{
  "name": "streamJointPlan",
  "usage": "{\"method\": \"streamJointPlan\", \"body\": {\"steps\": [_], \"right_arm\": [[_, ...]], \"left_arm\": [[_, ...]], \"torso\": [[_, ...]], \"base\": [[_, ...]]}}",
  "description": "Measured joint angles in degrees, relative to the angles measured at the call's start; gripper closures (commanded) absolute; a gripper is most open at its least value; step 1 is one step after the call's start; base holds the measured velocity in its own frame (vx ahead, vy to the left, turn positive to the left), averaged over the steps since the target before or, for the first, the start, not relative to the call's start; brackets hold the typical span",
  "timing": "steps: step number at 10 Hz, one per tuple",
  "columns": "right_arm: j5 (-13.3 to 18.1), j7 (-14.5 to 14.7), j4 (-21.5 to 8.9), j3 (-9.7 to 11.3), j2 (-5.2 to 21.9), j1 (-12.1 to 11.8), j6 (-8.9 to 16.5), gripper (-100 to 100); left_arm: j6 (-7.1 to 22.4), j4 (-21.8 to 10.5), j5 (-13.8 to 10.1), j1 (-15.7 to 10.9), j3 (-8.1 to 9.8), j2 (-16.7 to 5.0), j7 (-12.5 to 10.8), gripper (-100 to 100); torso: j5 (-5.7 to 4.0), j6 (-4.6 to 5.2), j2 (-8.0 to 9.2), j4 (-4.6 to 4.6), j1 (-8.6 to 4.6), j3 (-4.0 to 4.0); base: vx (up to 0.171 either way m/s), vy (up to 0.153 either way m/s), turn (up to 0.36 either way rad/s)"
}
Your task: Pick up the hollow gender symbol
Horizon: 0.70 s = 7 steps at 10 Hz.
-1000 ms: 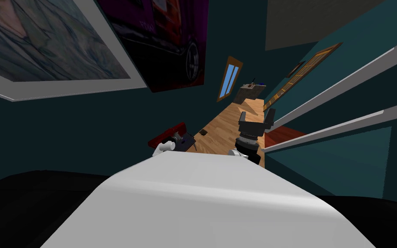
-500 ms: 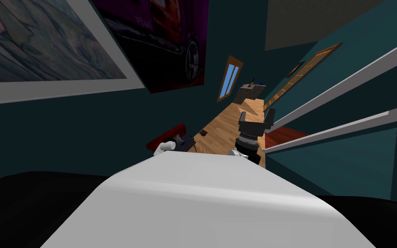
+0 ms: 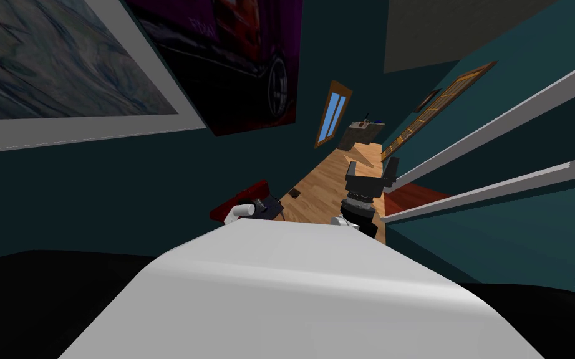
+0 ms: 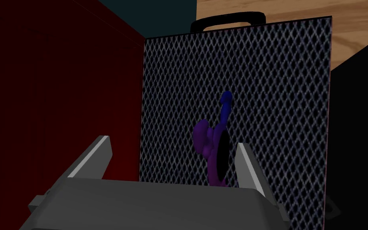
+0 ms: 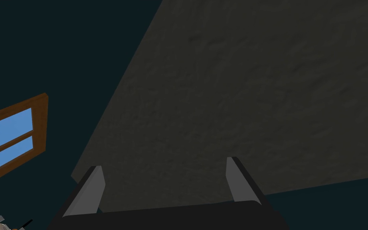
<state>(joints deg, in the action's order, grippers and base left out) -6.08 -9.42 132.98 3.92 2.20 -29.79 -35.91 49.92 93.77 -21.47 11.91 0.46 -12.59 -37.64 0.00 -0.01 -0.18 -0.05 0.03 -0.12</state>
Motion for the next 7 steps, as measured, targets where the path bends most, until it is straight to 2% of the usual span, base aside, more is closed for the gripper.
{"method": "streamJointPlan", "body": {"steps": [7], "right_arm": [[0.0, 0.0, 0.0, 0.0, 0.0, 0.0, 0.0, 0]], "left_arm": [[10.1, -4.3, -2.0, -2.3, -0.49, -1.0, -3.6, -100]], "torso": [[0.0, 0.0, 0.03, 0.0, -0.01, 0.02]], "base": [[0.045, 0.011, -0.009]]}}
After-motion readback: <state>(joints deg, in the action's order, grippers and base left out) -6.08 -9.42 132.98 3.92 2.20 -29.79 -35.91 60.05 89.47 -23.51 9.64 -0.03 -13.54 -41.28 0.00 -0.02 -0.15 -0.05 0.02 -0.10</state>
